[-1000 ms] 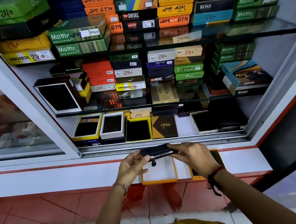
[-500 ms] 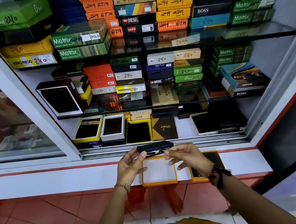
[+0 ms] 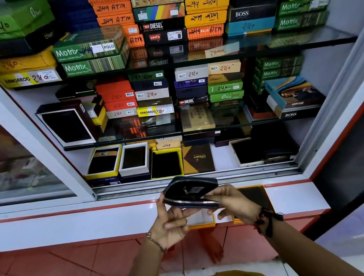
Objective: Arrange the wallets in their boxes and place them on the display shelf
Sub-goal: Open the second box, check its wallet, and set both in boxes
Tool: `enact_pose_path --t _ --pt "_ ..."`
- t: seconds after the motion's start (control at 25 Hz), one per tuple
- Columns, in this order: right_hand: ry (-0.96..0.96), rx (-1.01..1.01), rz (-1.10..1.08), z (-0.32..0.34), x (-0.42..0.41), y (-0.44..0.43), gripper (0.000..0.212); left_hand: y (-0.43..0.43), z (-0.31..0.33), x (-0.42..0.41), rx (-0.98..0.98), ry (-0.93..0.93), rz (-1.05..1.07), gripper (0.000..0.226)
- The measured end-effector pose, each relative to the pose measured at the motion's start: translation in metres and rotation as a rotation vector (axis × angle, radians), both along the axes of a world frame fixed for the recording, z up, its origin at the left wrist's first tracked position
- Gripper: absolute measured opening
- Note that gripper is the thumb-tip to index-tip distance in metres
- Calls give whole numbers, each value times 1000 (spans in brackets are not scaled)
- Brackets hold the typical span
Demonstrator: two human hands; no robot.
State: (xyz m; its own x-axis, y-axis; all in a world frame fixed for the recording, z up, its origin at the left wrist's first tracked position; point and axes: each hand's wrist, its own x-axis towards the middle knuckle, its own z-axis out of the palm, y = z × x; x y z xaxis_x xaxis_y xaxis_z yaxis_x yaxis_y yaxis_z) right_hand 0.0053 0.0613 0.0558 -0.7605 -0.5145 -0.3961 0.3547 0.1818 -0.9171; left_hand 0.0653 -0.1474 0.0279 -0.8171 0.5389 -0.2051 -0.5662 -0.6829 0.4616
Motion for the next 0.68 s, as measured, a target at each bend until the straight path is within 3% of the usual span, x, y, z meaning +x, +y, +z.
enact_pose_path --t 0.08,0.2,0.36,0.56,0.6,0.68 --pt "20 -22 58 4 -3 2 29 -1 -4 0 118 123 -78 76" --pt "60 -26 93 8 -5 4 31 -8 -18 -5 -44 87 -76 79" --pt "94 -50 63 15 -11 12 28 -21 -18 -4 -34 78 57 66" --pt "182 -96 18 36 -24 36 13 -31 7 3 -422 75 397 42" --pt "201 -84 -1 40 -25 40 10 -35 9 2 -462 94 440 44" --pt "241 -43 0 47 -24 45 9 -41 13 0 -589 127 462 81"
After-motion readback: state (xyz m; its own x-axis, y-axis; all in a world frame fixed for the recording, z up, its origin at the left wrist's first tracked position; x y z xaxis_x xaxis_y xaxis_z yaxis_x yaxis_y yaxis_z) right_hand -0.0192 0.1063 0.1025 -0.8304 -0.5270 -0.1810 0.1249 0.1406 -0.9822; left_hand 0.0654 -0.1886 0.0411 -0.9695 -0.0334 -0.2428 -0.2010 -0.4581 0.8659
